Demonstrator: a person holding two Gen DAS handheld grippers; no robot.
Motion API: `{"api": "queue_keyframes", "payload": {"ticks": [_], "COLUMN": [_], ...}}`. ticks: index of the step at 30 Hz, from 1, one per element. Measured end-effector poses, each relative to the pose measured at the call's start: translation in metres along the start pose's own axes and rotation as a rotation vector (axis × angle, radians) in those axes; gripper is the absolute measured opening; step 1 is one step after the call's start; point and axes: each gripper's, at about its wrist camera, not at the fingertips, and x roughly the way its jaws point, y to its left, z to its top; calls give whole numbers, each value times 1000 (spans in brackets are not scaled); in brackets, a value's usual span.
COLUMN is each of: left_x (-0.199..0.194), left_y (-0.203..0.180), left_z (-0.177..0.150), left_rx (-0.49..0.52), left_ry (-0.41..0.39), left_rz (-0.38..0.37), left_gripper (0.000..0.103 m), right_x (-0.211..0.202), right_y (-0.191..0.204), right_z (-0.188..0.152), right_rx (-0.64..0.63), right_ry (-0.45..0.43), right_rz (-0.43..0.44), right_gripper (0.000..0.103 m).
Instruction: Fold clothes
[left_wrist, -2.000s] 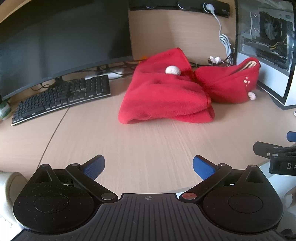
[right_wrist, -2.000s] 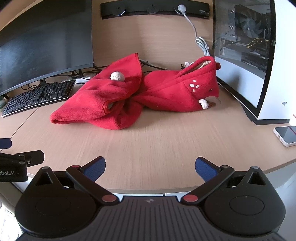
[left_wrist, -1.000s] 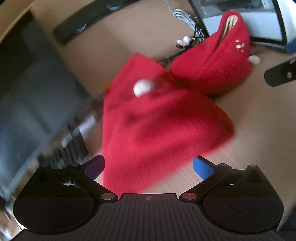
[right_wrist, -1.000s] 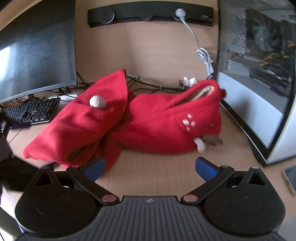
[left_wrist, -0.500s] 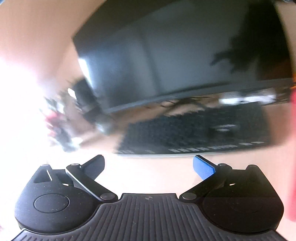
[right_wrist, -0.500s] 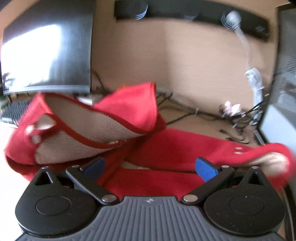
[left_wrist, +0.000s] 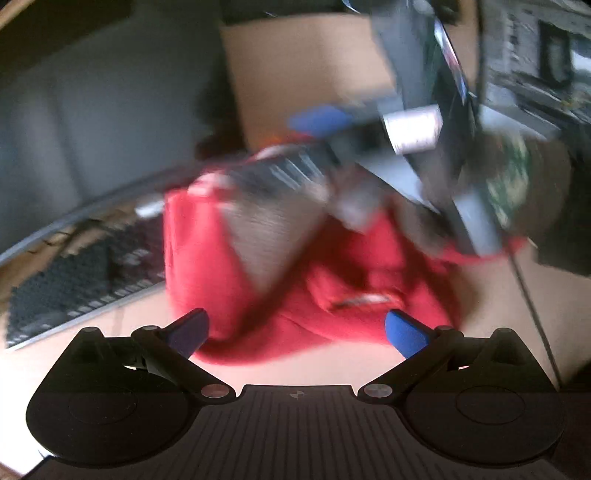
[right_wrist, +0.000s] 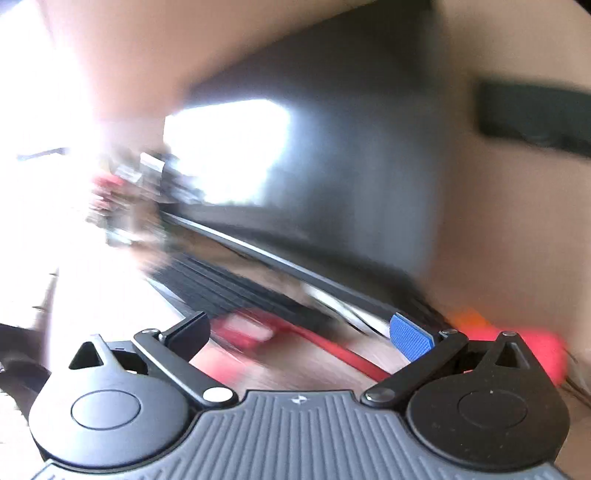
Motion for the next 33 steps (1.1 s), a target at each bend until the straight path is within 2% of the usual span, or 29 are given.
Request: {"api": "queue_keyframes", "payload": {"ticks": [2, 3, 4, 7, 8, 10, 13, 15, 17, 19, 21, 22, 24, 25, 27, 29, 32, 33], "left_x": [7, 9, 10, 51, 66, 94, 125, 142, 145, 143, 133, 129, 126, 125, 120, 103, 76, 71], "left_y": [-6, -9, -15, -21, -24, -28, -33, -41, -57, -76, -102, -110, -110, -99, -59, -11, 48, 69], "left_z": [-2, -5, -5, 14, 21, 32, 49, 53, 58, 59, 58, 57, 52, 52, 57, 60, 51, 43], "left_rx": [28, 36, 39, 35, 31, 14, -73, -102, -63, -21, 40, 76, 102, 73, -68, -261, -399, -445], "left_ry": [7, 4, 3, 20, 33, 55, 112, 166, 182, 186, 163, 149, 106, 84, 23, -62, -182, -168], "left_rz": [-41, -59, -78, -164, -189, -238, -284, -284, -254, -348, -405, -401, -367, -320, -235, -127, 186, 256], "left_gripper": [103, 103, 103, 103, 103, 103, 103, 103, 103, 103, 103, 103, 103, 103, 103, 103, 103, 103], "right_x": [-11, -17, -24, -53, -65, -90, -121, -143, -160, -168, -171, -172, -176, -175, -171, -167, -139, -127], "right_y": [-4, -15, -31, -82, -98, -114, -115, -120, -121, -119, -120, -119, -113, -108, -97, -83, -61, -54], "right_z": [-6, -13, -21, -48, -57, -68, -81, -88, -88, -85, -78, -74, -72, -71, -70, -68, -63, -60], "right_rx": [22, 74, 142, 345, 410, 477, 431, 402, 394, 385, 379, 381, 384, 383, 391, 395, 357, 342], "right_ry": [11, 28, 49, 128, 151, 180, 225, 242, 242, 223, 206, 195, 186, 188, 198, 210, 223, 230], "right_rz": [-30, -75, -144, -329, -363, -368, -389, -390, -408, -459, -523, -546, -580, -595, -608, -586, -551, -530], "right_gripper": [103, 103, 103, 103, 103, 103, 103, 103, 103, 103, 103, 103, 103, 103, 103, 103, 103, 103]}}
